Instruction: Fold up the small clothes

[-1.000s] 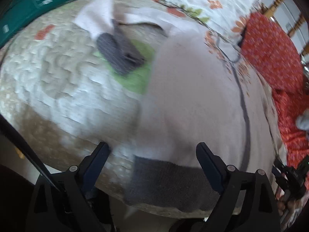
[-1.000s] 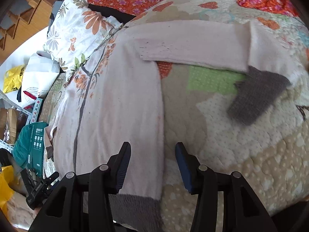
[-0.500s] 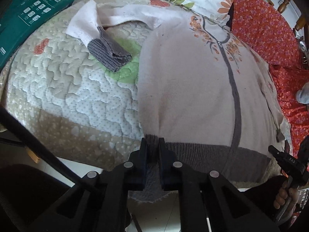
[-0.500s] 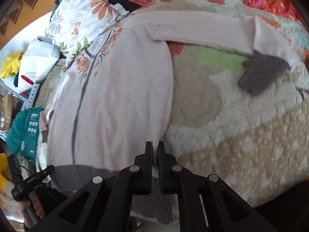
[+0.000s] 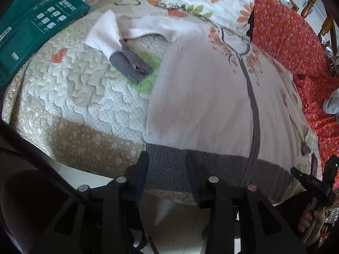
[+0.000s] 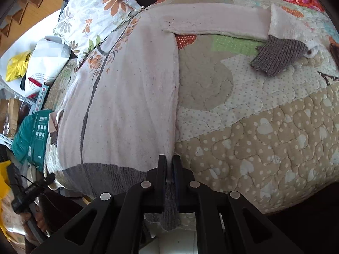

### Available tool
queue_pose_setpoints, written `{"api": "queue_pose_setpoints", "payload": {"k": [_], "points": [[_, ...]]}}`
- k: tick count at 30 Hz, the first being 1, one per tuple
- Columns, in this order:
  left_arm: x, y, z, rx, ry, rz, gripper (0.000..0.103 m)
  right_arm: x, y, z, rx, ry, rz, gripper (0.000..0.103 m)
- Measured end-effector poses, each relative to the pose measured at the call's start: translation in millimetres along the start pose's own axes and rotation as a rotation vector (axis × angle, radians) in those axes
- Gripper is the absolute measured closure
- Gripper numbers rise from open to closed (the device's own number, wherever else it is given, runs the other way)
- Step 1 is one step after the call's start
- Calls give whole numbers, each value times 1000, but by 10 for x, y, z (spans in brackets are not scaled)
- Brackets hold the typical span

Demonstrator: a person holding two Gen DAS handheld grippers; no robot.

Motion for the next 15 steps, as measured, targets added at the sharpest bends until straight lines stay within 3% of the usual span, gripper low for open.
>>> {"api": "queue_pose_setpoints", "payload": {"k": [10, 15], "points": [[89, -247, 392, -81, 8, 92, 39, 21, -38, -64, 42, 54, 15, 93], [28, -284, 496, -84, 24, 86, 38, 117, -85, -35, 61, 75, 33, 92]]}}
Point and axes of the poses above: each gripper's, at about its wrist camera, not at the fingertips, and x roughly against the way its jaws point, z to its right, y to its underside, the point moved 5 cm from there along -x, roughly the way its jaws point, and after that the axes turned 6 degrees about x, right-handed, at the moved point
